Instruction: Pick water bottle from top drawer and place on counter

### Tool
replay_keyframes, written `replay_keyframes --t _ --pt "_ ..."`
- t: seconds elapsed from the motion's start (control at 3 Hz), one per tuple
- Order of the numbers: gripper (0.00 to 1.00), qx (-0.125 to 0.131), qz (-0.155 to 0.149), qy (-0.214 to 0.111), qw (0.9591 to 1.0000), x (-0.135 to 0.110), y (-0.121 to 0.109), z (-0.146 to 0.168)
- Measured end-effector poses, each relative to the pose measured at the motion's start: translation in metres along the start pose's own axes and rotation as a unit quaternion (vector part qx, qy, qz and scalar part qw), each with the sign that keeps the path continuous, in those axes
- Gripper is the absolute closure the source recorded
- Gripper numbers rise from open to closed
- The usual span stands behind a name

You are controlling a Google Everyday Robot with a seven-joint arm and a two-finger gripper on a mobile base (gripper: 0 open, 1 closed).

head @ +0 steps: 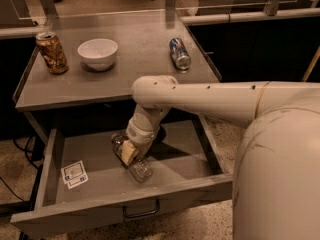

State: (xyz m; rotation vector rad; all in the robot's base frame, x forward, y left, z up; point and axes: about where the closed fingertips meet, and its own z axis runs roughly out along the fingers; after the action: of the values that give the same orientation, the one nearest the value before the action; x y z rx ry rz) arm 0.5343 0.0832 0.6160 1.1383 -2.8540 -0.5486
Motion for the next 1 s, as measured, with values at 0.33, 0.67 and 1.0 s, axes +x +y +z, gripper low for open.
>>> replay_keyframes --t 0.33,0.67,1.0 --pt "1.00 0.002 -0.003 -0.008 1.0000 0.008 0.006 -0.006" --pt "1.00 0.011 -0.003 -0.030 0.9995 0.026 0.008 -0.021" --pt "1.00 0.038 0.007 -0.068 0.9970 0.033 0.005 -0.045"
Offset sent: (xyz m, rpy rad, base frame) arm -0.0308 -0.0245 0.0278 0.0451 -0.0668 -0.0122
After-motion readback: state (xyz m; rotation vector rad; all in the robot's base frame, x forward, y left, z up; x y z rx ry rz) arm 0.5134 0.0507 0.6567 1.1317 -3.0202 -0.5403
